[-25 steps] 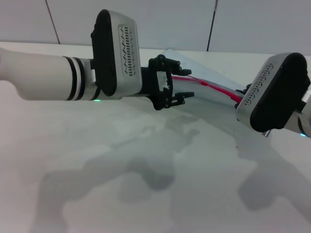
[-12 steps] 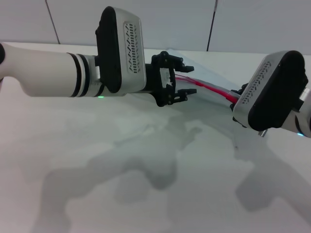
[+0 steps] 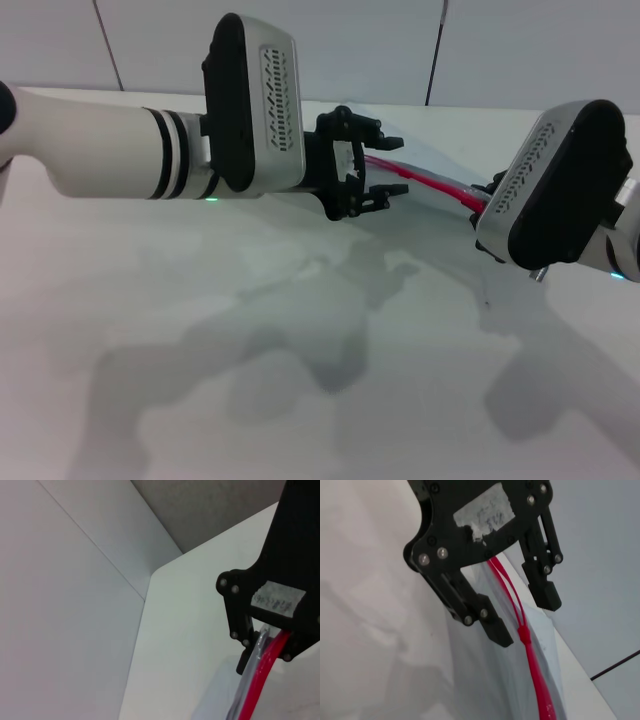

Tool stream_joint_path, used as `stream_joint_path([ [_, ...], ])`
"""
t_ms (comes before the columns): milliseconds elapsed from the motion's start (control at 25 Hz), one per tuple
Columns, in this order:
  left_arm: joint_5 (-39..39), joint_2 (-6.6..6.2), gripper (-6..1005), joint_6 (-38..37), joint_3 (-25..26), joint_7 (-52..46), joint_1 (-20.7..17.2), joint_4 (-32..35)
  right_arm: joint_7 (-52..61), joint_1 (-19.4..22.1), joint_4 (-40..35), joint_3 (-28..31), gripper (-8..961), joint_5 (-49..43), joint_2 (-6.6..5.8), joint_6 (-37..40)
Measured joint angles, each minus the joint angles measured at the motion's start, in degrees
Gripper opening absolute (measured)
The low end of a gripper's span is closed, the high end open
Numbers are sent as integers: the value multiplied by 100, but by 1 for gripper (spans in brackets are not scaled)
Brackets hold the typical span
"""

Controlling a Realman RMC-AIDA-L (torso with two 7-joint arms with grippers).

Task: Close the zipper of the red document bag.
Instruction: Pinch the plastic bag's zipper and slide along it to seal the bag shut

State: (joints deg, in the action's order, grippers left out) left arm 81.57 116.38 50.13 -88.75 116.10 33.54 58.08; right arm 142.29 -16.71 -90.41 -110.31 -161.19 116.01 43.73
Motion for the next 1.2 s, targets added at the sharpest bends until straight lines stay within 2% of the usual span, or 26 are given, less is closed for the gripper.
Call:
stream_joint_path([
  [680, 141, 3, 461, -138, -107, 109, 59, -181, 0, -2, -92, -28, 72, -34, 0, 126],
  [1200, 589, 7, 444, -138, -219, 498, 82, -399, 0, -10, -238, -109, 77, -44, 0, 197],
])
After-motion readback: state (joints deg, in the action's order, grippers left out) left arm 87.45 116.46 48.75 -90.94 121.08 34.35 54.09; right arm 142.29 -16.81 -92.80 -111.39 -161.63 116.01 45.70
